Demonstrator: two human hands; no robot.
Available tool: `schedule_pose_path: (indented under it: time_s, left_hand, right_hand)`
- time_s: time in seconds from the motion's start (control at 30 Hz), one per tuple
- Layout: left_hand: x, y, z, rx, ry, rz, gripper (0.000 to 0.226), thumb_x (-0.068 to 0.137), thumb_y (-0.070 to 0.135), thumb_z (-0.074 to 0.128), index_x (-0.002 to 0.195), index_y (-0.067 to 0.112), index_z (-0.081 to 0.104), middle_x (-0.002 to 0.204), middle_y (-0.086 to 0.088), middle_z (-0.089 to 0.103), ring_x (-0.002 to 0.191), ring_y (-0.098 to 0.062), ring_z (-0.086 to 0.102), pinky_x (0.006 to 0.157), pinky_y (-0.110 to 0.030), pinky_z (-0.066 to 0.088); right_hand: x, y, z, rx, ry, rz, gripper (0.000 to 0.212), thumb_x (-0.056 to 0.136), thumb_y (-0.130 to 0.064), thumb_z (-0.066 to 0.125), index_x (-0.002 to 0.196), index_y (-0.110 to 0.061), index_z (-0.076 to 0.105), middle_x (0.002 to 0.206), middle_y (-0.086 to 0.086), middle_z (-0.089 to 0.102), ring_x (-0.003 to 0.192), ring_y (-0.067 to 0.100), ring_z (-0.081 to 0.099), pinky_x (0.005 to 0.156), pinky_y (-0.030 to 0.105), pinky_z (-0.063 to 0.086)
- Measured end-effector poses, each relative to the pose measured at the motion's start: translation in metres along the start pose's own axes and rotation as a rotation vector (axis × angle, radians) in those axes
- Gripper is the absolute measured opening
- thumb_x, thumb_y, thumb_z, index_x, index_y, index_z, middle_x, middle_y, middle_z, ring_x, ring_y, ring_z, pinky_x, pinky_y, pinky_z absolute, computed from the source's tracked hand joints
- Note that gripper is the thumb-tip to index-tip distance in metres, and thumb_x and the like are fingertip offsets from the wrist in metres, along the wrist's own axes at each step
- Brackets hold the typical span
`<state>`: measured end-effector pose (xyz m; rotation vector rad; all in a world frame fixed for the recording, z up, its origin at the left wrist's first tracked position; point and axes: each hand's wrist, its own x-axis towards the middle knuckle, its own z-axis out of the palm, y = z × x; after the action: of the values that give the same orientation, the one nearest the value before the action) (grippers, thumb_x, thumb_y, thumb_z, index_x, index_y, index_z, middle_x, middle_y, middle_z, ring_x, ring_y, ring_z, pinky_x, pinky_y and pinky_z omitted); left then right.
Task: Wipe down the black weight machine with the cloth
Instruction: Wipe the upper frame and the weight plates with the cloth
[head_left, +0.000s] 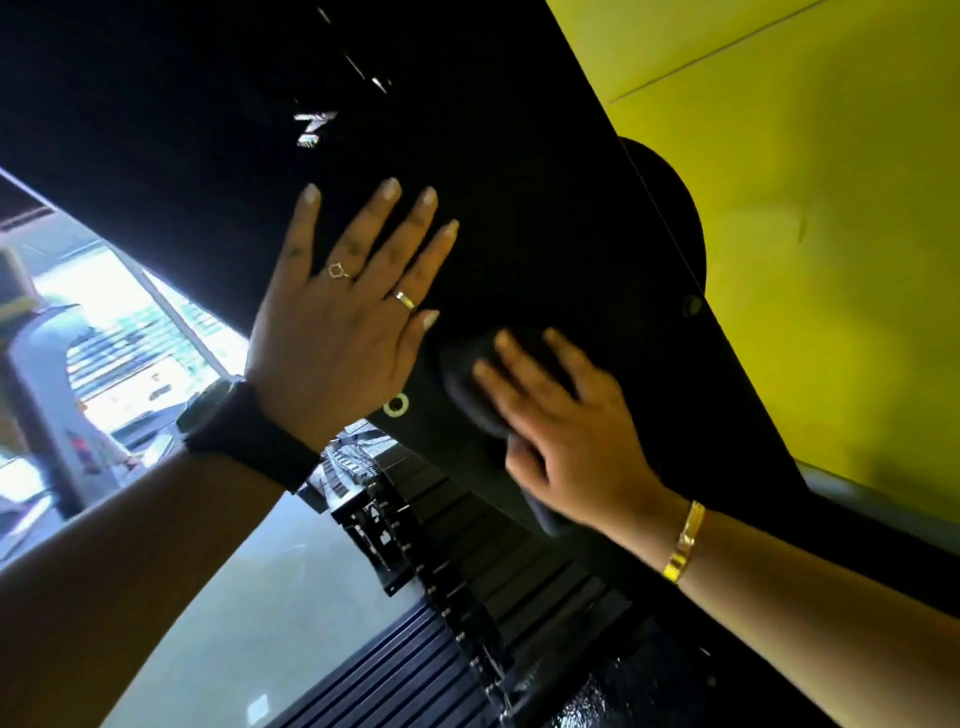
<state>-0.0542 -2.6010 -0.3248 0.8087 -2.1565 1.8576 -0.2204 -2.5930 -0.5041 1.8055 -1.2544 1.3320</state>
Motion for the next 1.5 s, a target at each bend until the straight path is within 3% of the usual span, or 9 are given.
schedule_pose_path:
  time_s: [0.17,0.33,0.5,0.77,0.87,1.0,1.13,1.33,1.5]
  left_hand:
    - [0.001,0.002,0.003,0.014,-0.010,-0.012,0.057,0.106,0.041,0.021,0.157,0.018,0.010,0.163,-0.008,0.009,0.150,-0.030,0.006,0.117,-0.053,-0.006]
    - [0.002,0.003,0.004,-0.009,-0.001,-0.004,0.057,0.106,0.042,0.018,0.157,0.018,0.009,0.163,-0.008,0.009,0.149,-0.032,0.006,0.116,-0.055,-0.003]
    - [0.002,0.002,0.004,-0.001,-0.011,-0.009,0.058,0.105,0.042,0.018,0.157,0.018,0.008,0.163,-0.008,0.008,0.149,-0.033,0.007,0.116,-0.055,-0.002]
    - [0.000,0.003,0.006,-0.038,0.016,0.001,0.056,0.106,0.040,0.022,0.156,0.017,0.011,0.163,-0.010,0.011,0.149,-0.033,0.007,0.117,-0.056,0.000]
    - [0.001,0.004,0.009,-0.102,0.033,-0.001,0.057,0.105,0.039,0.023,0.156,0.016,0.013,0.163,-0.010,0.011,0.149,-0.033,0.005,0.117,-0.061,0.004]
    - [0.005,0.004,0.017,-0.228,0.032,-0.003,0.059,0.103,0.039,0.021,0.157,0.018,0.007,0.163,-0.010,0.006,0.149,-0.035,-0.001,0.112,-0.067,0.016]
    - [0.006,0.007,0.021,-0.260,0.030,-0.038,0.060,0.102,0.041,0.019,0.157,0.019,0.006,0.163,-0.008,0.002,0.149,-0.034,-0.006,0.111,-0.067,0.017]
    - [0.006,0.010,0.023,-0.272,0.056,-0.033,0.063,0.102,0.042,0.025,0.156,0.014,0.010,0.163,-0.012,0.006,0.149,-0.038,-0.003,0.111,-0.066,0.020]
    - [0.007,0.012,0.026,-0.275,0.053,-0.043,0.065,0.101,0.045,0.024,0.157,0.016,0.007,0.163,-0.010,0.003,0.149,-0.037,-0.006,0.111,-0.066,0.019]
  right_hand:
    - [-0.118,0.044,0.043,-0.253,-0.107,-0.409,0.088,0.081,-0.047,0.057,0.154,-0.036,0.009,0.162,-0.008,0.003,0.149,0.029,0.006,0.101,0.049,0.025]
    - [-0.127,0.072,0.045,-0.250,-0.048,-0.256,0.080,0.076,-0.040,0.060,0.147,-0.036,0.024,0.162,-0.008,0.006,0.138,0.034,0.026,0.094,0.049,0.030]
    - [-0.033,0.023,0.028,-0.122,0.096,-0.059,0.059,0.085,-0.042,0.048,0.142,-0.034,0.033,0.150,-0.004,0.031,0.134,0.036,0.030,0.097,0.048,0.028]
    - [-0.086,0.006,0.049,-0.214,0.043,-0.406,0.048,0.097,-0.039,0.036,0.145,-0.038,0.029,0.151,-0.010,0.029,0.141,0.028,0.025,0.091,0.043,0.033]
    - [-0.140,0.035,0.062,-0.215,-0.035,-0.287,0.065,0.088,-0.039,0.047,0.148,-0.038,0.022,0.160,-0.009,0.016,0.148,0.026,0.012,0.094,0.048,0.031]
    - [-0.150,0.054,0.053,-0.063,-0.096,0.173,0.070,0.079,-0.040,0.047,0.144,-0.032,0.023,0.152,0.000,0.030,0.139,0.030,0.027,0.092,0.047,0.035]
    - [-0.086,0.047,0.039,0.120,0.064,0.620,0.068,0.083,-0.035,0.038,0.148,-0.027,0.021,0.158,0.004,0.024,0.144,0.028,0.022,0.103,0.046,0.034]
    - [0.017,0.055,0.003,0.017,0.003,0.250,0.071,0.083,-0.036,0.043,0.150,-0.030,0.019,0.160,0.000,0.018,0.147,0.023,0.011,0.100,0.043,0.027]
    - [0.036,0.083,-0.002,0.165,0.118,0.491,0.072,0.083,-0.036,0.040,0.152,-0.030,0.021,0.161,-0.003,0.014,0.149,0.021,0.008,0.110,0.063,0.022]
